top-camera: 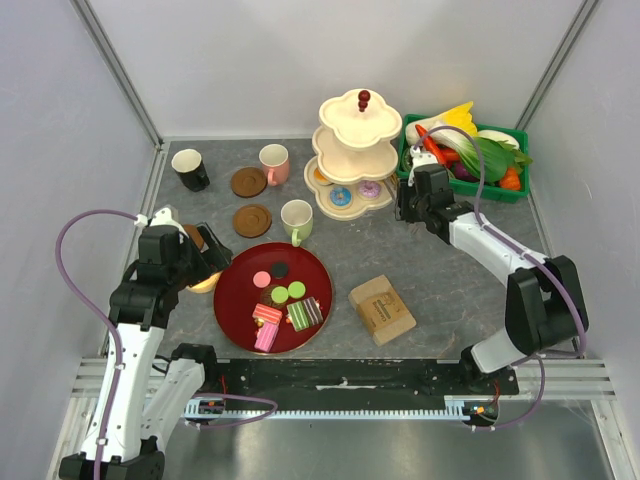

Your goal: Serve the afternoon tea

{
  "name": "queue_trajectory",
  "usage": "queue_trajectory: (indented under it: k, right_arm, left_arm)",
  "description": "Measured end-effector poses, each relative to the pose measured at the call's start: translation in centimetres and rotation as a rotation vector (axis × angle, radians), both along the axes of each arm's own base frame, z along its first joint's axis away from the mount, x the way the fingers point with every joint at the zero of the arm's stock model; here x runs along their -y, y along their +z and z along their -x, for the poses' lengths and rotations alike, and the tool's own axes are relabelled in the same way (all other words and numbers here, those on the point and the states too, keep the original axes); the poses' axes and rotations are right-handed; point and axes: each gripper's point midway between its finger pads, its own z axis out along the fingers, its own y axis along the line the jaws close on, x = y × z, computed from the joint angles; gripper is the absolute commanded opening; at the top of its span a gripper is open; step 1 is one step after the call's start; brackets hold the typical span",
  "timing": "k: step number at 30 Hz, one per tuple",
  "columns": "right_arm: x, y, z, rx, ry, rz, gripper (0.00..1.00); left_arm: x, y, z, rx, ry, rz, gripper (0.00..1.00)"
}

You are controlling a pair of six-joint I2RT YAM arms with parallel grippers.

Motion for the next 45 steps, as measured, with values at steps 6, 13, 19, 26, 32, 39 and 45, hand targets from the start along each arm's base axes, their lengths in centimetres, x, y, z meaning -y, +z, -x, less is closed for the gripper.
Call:
queue_trajectory:
  k: [6, 13, 19, 26, 32, 39, 45]
  right_arm:
    - [-0.3, -1.7, -1.3, -0.005, 0.027, 0.036, 0.45]
    - [-0.8, -2.2, -3.4, 0.033, 0.047, 0.058, 0.46]
    - [-1.8, -3.1, -4.7, 0.045, 0.079, 0.098, 0.48]
    - [-2.8, -3.8, -5.1, 0.058, 0.099, 0.155, 0.53]
    - [-2.5, -3.7, -5.6, 0.07, 0.086, 0.186, 0.56]
    - [-2.2, -3.7, -5.6, 0.074, 0.076, 0.206, 0.58]
    - [-2.1, -3.6, -5.6, 0.078, 0.073, 0.223, 0.58]
  left_arm:
    - [-0.1, 0.0, 0.0, 0.0, 0.005, -0.004, 0.98]
    - [-0.3, -0.2, -0.1, -0.008, 0.015, -0.013, 0.98]
    - [-0.4, -0.3, -0.2, -0.013, 0.017, -0.016, 0.98]
    - [-0.4, -0.4, -0.3, -0.02, 0.017, -0.017, 0.98]
    - [-0.4, -0.5, -0.3, -0.023, 0.017, -0.017, 0.98]
    - [-0.4, -0.5, -0.3, -0.023, 0.017, -0.017, 0.98]
    - [-0.4, -0.5, -0.3, -0.023, 0.017, -0.017, 0.98]
